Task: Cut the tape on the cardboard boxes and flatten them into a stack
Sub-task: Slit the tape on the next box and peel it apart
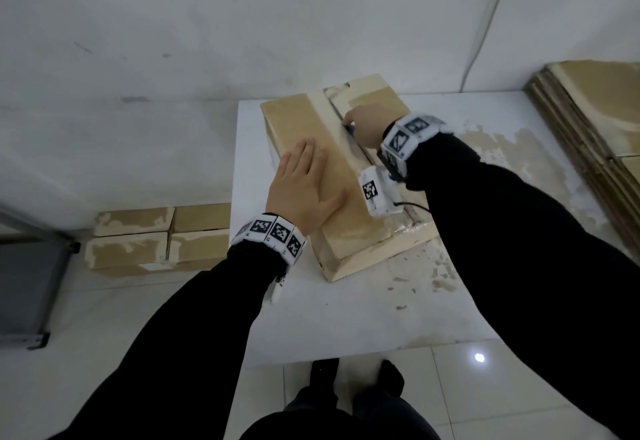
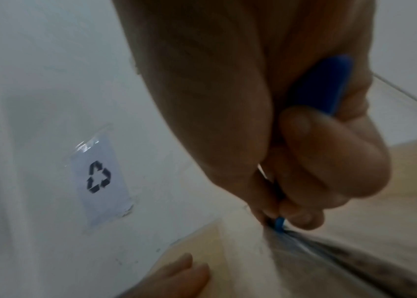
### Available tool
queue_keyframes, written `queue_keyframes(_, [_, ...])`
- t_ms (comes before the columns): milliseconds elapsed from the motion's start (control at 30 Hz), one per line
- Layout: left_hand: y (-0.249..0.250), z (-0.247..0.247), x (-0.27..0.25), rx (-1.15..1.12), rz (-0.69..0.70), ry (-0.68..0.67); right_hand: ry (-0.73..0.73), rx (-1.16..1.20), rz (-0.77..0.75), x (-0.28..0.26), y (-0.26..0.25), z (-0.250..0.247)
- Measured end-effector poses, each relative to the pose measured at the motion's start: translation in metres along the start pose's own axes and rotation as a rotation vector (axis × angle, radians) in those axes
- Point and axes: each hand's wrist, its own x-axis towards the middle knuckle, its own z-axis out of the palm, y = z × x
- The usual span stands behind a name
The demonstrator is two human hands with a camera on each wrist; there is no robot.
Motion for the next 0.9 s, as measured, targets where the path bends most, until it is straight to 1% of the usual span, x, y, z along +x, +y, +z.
queue_keyframes(133, [-0.001,-0.001,0.001,0.014,0.006,-0.002,0.027,0.128,-0.003,-0.037,0.008,0.017])
queue_keyframes(233, [0.000,-0.001,0.002,0.012,0.001,-0.006,-0.003,0.222,0.003,-0.070,0.021,0.031])
queue_keyframes(367, [0.001,-0.003,0.002,0.009,-0.003,-0.023,0.017,0.313,0.010,-0.121,0.036,0.050])
queue_keyframes(467, [0.001,-0.007,0.002,0.027,0.002,-0.052,0.041,0.402,0.057,-0.161,0.048,0.069])
queue_keyframes(567, [0.003,-0.010,0.002,0.061,0.003,-0.080,0.073,0.437,0.084,-0.191,0.053,0.088])
queue_keyframes(600, [0.003,-0.012,0.002,0.083,0.016,-0.090,0.086,0.467,0.086,-0.196,0.053,0.093])
queue_keyframes(633, [0.006,-0.017,0.002,0.111,0.064,-0.103,0.104,0.500,0.090,-0.198,0.053,0.097])
queue_keyframes(667, [0.010,-0.023,0.003,0.131,0.151,-0.131,0.124,0.524,0.096,-0.198,0.053,0.101])
queue_keyframes(700, [0.017,-0.029,0.006,0.135,0.269,-0.181,0.146,0.539,0.101,-0.197,0.053,0.104])
queue_keyframes(733, [0.026,-0.036,0.009,0.132,0.380,-0.251,0.166,0.548,0.105,-0.196,0.053,0.108])
queue_keyframes(767, [0.034,-0.043,0.015,0.137,0.459,-0.329,0.183,0.562,0.115,-0.196,0.052,0.111])
queue_keyframes(800, [0.041,-0.049,0.021,0.161,0.497,-0.406,0.194,0.577,0.126,-0.195,0.053,0.113])
queue_keyframes(900, [0.049,-0.061,0.046,0.321,0.499,-0.594,0.200,0.625,0.133,-0.200,0.055,0.117])
